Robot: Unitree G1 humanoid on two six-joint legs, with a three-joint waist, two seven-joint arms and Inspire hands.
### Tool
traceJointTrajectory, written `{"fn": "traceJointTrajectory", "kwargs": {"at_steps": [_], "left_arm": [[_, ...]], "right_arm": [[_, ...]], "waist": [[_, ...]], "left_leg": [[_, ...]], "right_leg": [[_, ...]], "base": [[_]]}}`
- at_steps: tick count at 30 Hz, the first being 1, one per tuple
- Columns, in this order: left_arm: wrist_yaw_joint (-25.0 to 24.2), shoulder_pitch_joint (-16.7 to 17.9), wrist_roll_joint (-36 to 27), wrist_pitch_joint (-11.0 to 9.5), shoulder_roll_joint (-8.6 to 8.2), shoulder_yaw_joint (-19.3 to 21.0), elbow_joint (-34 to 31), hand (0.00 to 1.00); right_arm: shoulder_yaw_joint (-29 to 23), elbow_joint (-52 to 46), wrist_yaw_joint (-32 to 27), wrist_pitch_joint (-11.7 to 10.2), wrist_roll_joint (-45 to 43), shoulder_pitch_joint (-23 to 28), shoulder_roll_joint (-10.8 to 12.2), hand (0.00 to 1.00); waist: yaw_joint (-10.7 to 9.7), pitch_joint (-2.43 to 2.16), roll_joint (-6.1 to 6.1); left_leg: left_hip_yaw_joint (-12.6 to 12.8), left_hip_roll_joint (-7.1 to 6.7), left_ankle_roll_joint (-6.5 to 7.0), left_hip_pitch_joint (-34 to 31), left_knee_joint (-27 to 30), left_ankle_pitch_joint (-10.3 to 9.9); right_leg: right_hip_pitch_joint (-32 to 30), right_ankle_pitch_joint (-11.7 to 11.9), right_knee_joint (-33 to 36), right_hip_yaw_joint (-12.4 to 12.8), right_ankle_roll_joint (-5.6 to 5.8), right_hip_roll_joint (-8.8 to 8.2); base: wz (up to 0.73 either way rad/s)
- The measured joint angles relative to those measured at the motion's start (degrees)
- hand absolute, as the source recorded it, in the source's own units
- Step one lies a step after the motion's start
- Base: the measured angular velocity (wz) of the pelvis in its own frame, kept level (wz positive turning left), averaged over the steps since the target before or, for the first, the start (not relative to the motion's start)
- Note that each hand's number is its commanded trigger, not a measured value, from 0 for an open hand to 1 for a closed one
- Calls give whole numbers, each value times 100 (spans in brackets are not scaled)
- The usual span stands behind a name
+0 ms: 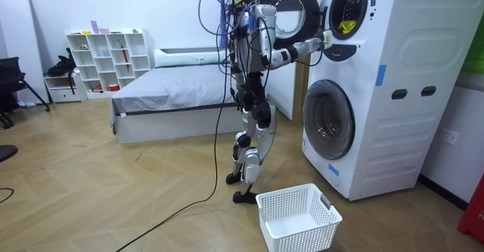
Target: Pick clothes from washing machine
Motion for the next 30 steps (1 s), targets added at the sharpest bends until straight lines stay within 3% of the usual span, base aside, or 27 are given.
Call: {"fn": "traceJointTrajectory", "kwargs": {"at_steps": [3,10,13,14,15,18,20,23,24,25,26,27,30], "left_arm": [[10,29,13,-4,-63,5,13,0],[59,11,123,31,-78,-26,3,0],[59,-16,176,147,-73,-33,12,0],[60,6,175,179,-74,-37,9,0],[60,3,174,196,-56,-33,7,0],[60,-13,165,266,-49,-30,10,0],[57,-17,168,295,-94,-34,5,0],[50,-15,163,340,-146,-31,-9,0],[50,-9,164,370,-152,-25,-5,0],[50,6,166,383,-139,-19,-6,0],[50,56,166,403,-102,-20,2,0],[50,38,167,426,-90,-23,10,0],[49,60,164,440,-98,-27,56,0]], "right_arm": [[5,0,-301,-1,-46,-138,0,0],[32,1,-431,1,-400,-546,0,0],[110,88,-443,5,-421,-776,26,0],[246,203,-483,10,-485,-890,37,0],[379,255,-506,14,-588,-950,70,0],[712,563,-535,15,-748,-1187,144,0],[783,724,-585,20,-747,-1319,184,0],[883,883,-912,36,-771,-1544,189,0],[909,871,-998,36,-797,-1619,208,0],[914,871,-1027,36,-826,-1635,236,0],[945,869,-1090,35,-847,-1643,279,0],[967,872,-1132,35,-822,-1694,268,0],[1078,878,-1242,35,-741,-1780,267,0]], "waist": [[8,2,0],[-2,2,-40],[30,11,-52],[128,14,-61],[245,27,-80],[350,30,-77],[405,31,-57],[507,34,-57],[556,41,-36],[599,29,-54],[617,-36,-98],[600,-49,-172],[589,-13,-218]], "left_leg": [[139,18,5,37,0,-4],[125,50,1,-46,239,-55],[144,128,0,-237,730,-206],[188,192,-35,-332,1076,-295],[196,278,-44,-487,1500,-351],[98,479,-23,-855,2388,-424],[12,526,9,-1051,2634,-458],[52,413,-15,-1342,1926,-435],[50,337,33,-1528,1528,-102],[45,306,72,-1587,1462,69],[43,244,77,-1584,1340,133],[41,173,99,-1489,1304,151],[41,134,113,-1409,1319,84]], "right_leg": [[-40,1,65,94,2,3],[-69,-2,114,177,-2,13],[-127,-82,277,335,-49,66],[-199,-155,388,445,-77,87],[-213,-207,484,473,-118,109],[-111,-277,622,509,-237,236],[-75,-305,641,514,-290,287],[-82,-327,616,566,-314,294],[-74,-346,556,559,-294,297],[-70,-355,553,590,-279,284],[-61,-363,536,606,-246,250],[-60,-381,527,597,-210,196],[123,-360,338,585,-174,176]], "base": [[-15],[-6],[-11],[-37],[-37],[-12],[5],[-5],[-15],[-8],[0],[9],[6]]}}
